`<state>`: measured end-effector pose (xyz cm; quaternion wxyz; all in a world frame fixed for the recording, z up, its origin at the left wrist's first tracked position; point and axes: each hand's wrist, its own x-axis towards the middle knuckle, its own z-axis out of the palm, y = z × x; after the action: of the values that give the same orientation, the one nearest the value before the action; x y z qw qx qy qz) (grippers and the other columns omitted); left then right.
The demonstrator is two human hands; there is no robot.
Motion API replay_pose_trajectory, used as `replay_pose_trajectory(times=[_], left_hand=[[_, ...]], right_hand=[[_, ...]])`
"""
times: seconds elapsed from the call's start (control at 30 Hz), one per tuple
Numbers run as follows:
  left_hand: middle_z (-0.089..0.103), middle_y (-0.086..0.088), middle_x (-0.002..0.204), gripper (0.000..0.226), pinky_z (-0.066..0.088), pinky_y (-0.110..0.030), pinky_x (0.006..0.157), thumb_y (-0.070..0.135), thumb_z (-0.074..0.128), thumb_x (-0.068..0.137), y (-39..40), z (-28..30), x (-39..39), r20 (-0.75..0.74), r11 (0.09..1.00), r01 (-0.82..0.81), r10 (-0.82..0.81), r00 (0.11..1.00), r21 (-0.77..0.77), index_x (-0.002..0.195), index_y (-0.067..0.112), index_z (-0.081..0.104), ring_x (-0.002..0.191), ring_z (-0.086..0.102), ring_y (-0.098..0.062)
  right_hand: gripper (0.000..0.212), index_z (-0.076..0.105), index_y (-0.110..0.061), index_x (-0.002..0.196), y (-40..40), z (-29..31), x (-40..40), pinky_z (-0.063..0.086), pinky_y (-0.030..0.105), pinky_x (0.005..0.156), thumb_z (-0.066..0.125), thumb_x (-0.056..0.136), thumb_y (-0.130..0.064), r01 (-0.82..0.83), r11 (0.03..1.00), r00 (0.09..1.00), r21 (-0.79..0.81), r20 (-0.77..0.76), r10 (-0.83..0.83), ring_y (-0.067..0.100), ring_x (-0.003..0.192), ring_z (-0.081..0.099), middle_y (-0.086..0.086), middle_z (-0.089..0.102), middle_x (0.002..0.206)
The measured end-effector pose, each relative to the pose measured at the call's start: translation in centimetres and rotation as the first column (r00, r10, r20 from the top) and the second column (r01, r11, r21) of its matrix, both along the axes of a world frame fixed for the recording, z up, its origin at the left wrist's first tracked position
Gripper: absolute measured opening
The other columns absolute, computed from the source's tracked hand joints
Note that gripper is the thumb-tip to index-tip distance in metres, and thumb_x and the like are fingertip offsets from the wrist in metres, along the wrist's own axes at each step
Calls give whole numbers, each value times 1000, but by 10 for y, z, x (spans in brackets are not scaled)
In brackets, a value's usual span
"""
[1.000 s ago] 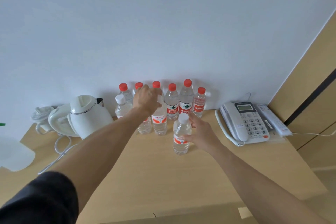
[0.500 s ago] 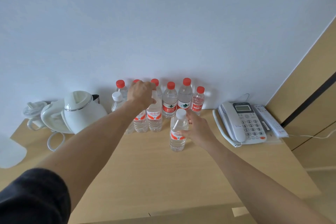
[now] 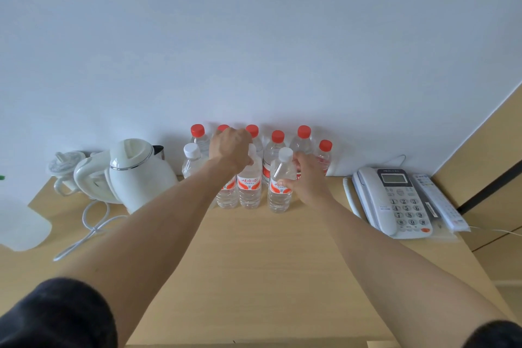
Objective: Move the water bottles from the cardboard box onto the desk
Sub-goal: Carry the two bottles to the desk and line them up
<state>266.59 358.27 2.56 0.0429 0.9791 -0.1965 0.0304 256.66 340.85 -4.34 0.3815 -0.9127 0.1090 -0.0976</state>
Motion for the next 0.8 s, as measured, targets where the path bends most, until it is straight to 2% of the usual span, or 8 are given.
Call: replay_pose_trajectory(times=[0.13,0.27,0.37,0.53,0.7,0.8], left_hand=[[71,-6,107,47,50,-36,87,38,82,82,-4,1,-1,-10,1000,-19,19,1000,8,122,18,68,106,63,-28],[70,-7,107,47,43,-32,78,38,83,82,-2,-2,-1,-1,1000,-26,26,1000,-11,122,19,68,105,63,-28],[72,-5,106,47,39,-31,79,39,82,81,0,-4,0,6,1000,-15,15,1000,-15,122,19,69,105,64,-27],[72,-4,104,46,47,-34,84,38,83,81,-4,-2,1,-4,1000,-26,26,1000,-6,119,17,69,102,64,-27],[73,-2,102,44,39,-32,92,42,82,81,-3,-2,0,35,1000,-6,6,999,9,117,19,69,101,64,-24],[73,-1,102,43,38,-32,96,43,81,82,-2,-1,0,39,1000,-11,11,999,8,117,19,69,101,64,-24]], right_hand=[[55,56,-9,124,3,-4,10,29,15,76,85,77,-11,7,1000,999,-14,44,-6,16,98,44,10,47,113],[58,58,-13,127,8,-9,17,33,20,84,85,76,-12,-4,1000,997,14,71,3,16,97,48,6,49,114],[58,58,-15,129,8,-12,18,33,21,82,85,76,-14,-3,1000,997,24,78,1,16,95,48,6,52,113],[59,58,-15,128,3,-10,18,33,14,67,86,77,-19,-13,1000,998,-7,64,14,15,81,48,1,51,93],[61,57,-15,131,1,-7,17,37,21,69,86,78,-24,-40,999,998,-14,53,41,16,80,55,4,60,95],[62,56,-18,134,0,-4,16,48,29,77,85,79,-29,-45,999,998,-1,38,45,19,86,61,4,62,99]])
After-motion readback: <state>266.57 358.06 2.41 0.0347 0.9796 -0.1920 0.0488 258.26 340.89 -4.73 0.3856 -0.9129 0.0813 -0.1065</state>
